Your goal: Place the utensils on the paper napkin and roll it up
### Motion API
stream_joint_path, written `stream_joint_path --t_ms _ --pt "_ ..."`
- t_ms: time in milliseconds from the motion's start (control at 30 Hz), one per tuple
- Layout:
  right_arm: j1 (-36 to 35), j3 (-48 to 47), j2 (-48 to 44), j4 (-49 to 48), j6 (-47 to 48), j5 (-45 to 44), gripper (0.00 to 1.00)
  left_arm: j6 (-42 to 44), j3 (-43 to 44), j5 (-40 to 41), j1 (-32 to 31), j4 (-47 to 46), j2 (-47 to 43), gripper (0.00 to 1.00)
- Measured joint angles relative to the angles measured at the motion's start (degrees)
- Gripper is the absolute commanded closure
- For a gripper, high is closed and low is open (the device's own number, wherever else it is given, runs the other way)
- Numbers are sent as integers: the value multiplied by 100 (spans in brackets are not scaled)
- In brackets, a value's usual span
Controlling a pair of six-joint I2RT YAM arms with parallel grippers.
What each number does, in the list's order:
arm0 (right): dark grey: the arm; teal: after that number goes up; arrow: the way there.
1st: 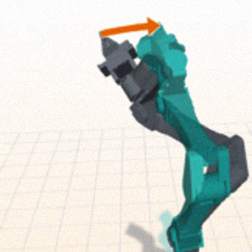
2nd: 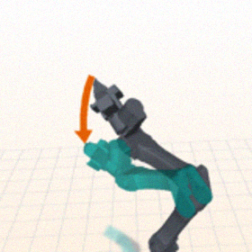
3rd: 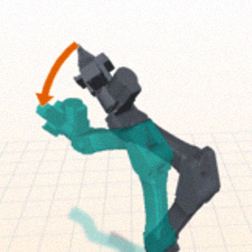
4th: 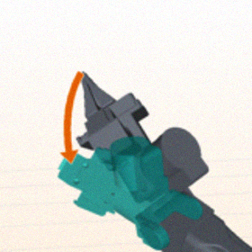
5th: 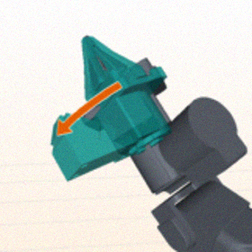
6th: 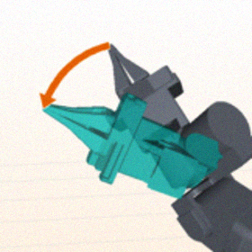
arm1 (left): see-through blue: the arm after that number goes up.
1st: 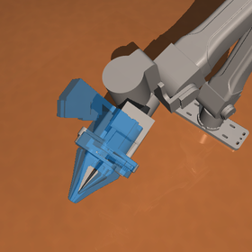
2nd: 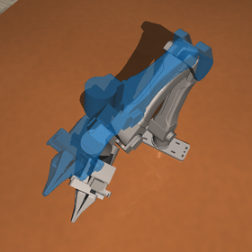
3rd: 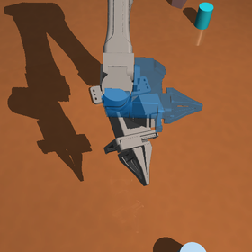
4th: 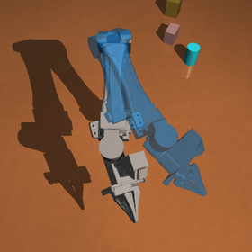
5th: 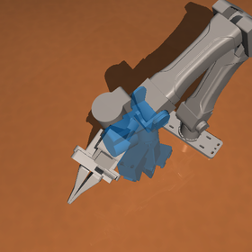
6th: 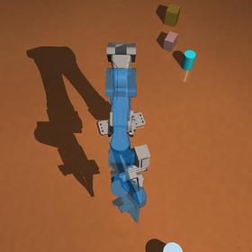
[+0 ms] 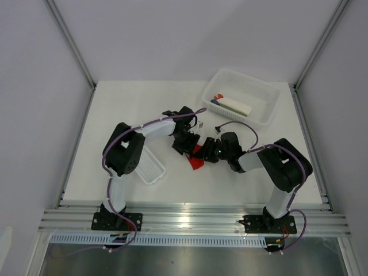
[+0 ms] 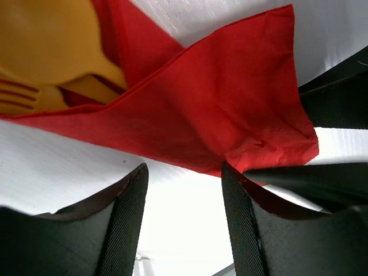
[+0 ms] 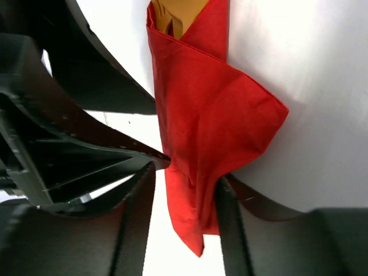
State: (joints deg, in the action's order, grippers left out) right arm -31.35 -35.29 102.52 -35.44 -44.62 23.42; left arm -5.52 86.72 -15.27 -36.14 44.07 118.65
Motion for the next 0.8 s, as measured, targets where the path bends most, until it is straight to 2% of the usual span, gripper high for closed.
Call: stream_joint_path --t_ms 67,133,233,333,400,433,533,800 --pt "-48 -74 -7 28 28 -63 50 -2 13 -2 0 -13 20 50" --pt "-114 -142 -15 129 55 -186 50 0 39 -4 0 -20 50 50" --pt "-199 -229 -35 286 127 -374 55 0 76 -4 0 -20 79 50" --pt "-221 -275 -24 409 175 -474 65 2 94 -17 4 -28 87 50" --pt "-223 -302 15 439 190 -516 76 4 94 -39 4 -39 87 49" --pt "-223 -315 85 435 153 -518 85 4 94 -50 4 -52 87 49" --pt "-225 -352 168 420 133 -509 99 7 96 -74 4 -87 90 47" --pt "-219 -361 114 525 205 -605 100 59 39 -131 66 -131 9 41"
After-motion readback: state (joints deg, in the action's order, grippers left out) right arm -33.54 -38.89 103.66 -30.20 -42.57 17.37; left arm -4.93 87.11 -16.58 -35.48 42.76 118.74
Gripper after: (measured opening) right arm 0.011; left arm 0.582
